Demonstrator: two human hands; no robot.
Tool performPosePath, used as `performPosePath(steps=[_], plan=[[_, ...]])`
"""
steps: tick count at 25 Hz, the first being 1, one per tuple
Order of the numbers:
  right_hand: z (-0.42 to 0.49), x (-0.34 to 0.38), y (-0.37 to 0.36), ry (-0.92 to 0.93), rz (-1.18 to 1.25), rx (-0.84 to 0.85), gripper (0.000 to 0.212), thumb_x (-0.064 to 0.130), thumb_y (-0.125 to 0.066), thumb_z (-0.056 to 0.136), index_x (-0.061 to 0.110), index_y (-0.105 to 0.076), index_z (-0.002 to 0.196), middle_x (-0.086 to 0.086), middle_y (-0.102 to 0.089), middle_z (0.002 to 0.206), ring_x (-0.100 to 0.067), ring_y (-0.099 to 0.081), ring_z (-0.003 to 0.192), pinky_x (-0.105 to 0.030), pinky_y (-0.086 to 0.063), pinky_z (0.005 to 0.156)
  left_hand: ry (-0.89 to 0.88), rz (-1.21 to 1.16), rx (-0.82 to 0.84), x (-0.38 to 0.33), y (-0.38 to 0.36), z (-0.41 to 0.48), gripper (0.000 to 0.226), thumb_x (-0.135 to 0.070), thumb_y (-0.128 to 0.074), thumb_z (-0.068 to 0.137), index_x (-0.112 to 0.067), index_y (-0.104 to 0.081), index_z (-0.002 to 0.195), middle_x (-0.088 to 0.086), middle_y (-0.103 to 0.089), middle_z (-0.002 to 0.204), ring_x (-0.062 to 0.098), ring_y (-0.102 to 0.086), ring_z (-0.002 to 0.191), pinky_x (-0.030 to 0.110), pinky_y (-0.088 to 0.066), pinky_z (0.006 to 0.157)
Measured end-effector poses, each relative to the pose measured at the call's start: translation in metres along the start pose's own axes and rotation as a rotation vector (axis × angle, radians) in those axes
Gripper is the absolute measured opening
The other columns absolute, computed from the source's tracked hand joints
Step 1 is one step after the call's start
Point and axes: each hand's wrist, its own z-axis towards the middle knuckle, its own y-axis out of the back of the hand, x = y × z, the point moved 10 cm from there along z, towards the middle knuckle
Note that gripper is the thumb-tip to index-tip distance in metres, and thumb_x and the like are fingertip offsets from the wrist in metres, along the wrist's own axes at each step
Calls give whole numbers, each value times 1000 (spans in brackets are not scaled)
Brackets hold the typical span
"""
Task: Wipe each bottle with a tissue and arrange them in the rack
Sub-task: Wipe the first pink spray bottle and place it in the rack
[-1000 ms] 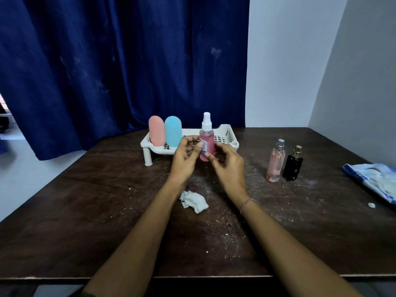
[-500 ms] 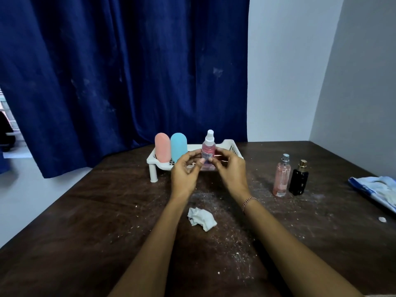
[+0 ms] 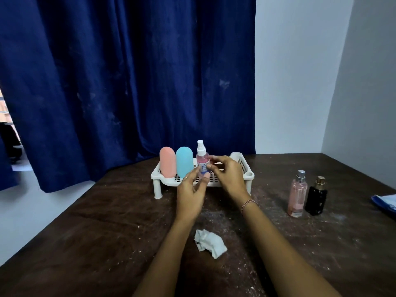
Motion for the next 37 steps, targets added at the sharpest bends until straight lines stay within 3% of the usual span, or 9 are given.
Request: performPosePath(steps=[2, 5, 8, 11, 20, 25, 30, 33, 37], plan=[[0, -3, -1, -8, -14, 8, 27, 16, -66, 85, 17, -65, 112, -1, -66, 106, -4, -59, 89, -8, -44, 78, 0, 45, 2, -1, 0, 0, 43, -27, -55, 92, -13, -51, 133, 3, -51, 138, 11, -45, 127, 14, -33, 96], [-2, -1, 0, -1, -60, 15, 28, 13, -63, 87, 14, -64, 114, -4, -67, 108, -9, -60, 94, -21, -46, 88, 20, 46, 31, -5, -3, -2, 47, -25, -54, 93, -13, -44, 138, 3, -51, 138, 4, -45, 121, 9, -32, 93], [-5, 3, -8, 48, -185, 66, 31, 12, -57, 90, 8, -60, 121, -10, -64, 115, -21, -59, 102, -30, -43, 95, 62, -4, 41, -5, -3, -5, 52, -27, -51, 94, -18, -34, 143, 5, -53, 135, 3, -47, 115, 15, -33, 95], [-7, -1, -14, 37, -216, 106, 35, 12, -55, 91, 8, -56, 126, -13, -63, 116, -23, -59, 102, -34, -43, 96, 73, -2, 25, -3, -2, -8, 48, -28, -47, 96, -21, -34, 142, 10, -57, 128, 16, -53, 117, 27, -38, 102], [-13, -2, -18, 24, -268, 172, 45, 5, -49, 92, 10, -43, 136, -12, -63, 119, -20, -58, 106, -17, -34, 91, 76, -18, 62, -7, -6, -8, 41, -30, -41, 98, -22, -35, 138, 7, -53, 134, 19, -52, 120, 32, -38, 105], [-16, 4, -19, 59, -288, 171, 40, 1, -45, 93, 4, -46, 133, -16, -62, 117, -23, -58, 104, -18, -34, 89, 82, 49, 59, -6, -4, -8, 43, -33, -38, 99, -22, -34, 140, 6, -51, 136, 12, -48, 118, 25, -34, 99], [-16, 7, -16, 81, -344, 130, 39, -1, -44, 92, -2, -47, 131, -17, -60, 115, -27, -57, 102, -24, -37, 90, 62, 144, 33, -4, 0, -4, 41, -32, -38, 99, -20, -36, 138, 9, -58, 128, 20, -52, 118, 37, -38, 105], [-16, 8, -7, 72, -348, 80, 44, -5, -44, 89, -2, -43, 134, -17, -55, 124, -27, -54, 110, -22, -34, 95, -20, 328, 10, -4, 2, -2, 38, -37, -39, 98, -24, -40, 134, 10, -60, 122, 22, -53, 114, 35, -40, 99], [-18, 19, 2, 117, -326, 30, 45, -6, -48, 87, -1, -46, 132, -15, -52, 131, -24, -51, 118, -15, -27, 100, -86, 404, -2, -4, 2, 0, 42, -44, -37, 96, -29, -39, 134, 10, -58, 122, 18, -56, 111, 37, -43, 99]])
